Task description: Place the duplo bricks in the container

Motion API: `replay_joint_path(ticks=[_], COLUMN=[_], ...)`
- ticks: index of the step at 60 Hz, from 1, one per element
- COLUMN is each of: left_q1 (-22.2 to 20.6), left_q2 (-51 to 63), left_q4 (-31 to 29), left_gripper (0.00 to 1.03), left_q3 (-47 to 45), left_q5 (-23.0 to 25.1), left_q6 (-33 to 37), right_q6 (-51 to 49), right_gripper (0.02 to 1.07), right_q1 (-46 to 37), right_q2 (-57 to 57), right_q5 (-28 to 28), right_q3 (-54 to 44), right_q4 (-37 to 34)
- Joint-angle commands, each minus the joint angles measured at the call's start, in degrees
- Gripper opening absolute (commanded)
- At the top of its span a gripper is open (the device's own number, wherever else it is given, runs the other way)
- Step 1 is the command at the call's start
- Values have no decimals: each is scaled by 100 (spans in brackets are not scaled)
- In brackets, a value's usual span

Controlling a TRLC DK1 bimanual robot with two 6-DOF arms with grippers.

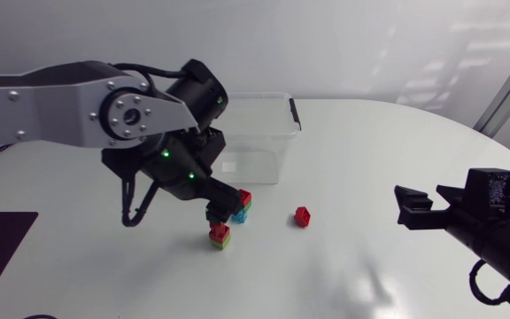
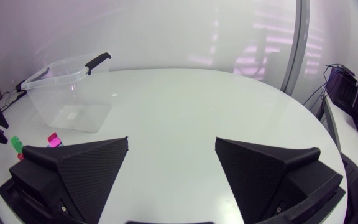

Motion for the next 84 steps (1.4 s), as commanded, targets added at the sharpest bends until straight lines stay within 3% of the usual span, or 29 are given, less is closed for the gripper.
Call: replay_joint_path(ticks=[1,12,39,67,84], left_q1=[-68,-24,-33,-50,55], left_q2=[352,501,888,923,774], left_q4=[-68,-68,-68,-76,-24], left_gripper=[89,89,88,41,36], left_q3=[264,255,238,97,9], left_q5=[-148,-473,-473,-298,-25], left_q6=[-284,-451,-592,-662,-601], right_q6=[145,128,136,119,92], right_gripper=[103,103,103,103,103], right_q1=[44,44,79,97,97], right_q2=[15,-82,41,15,-56], right_q5=[-3,-3,23,23,32], right_q3=[-96,-157,-227,-245,-333], right_q4=[107,98,326,335,379])
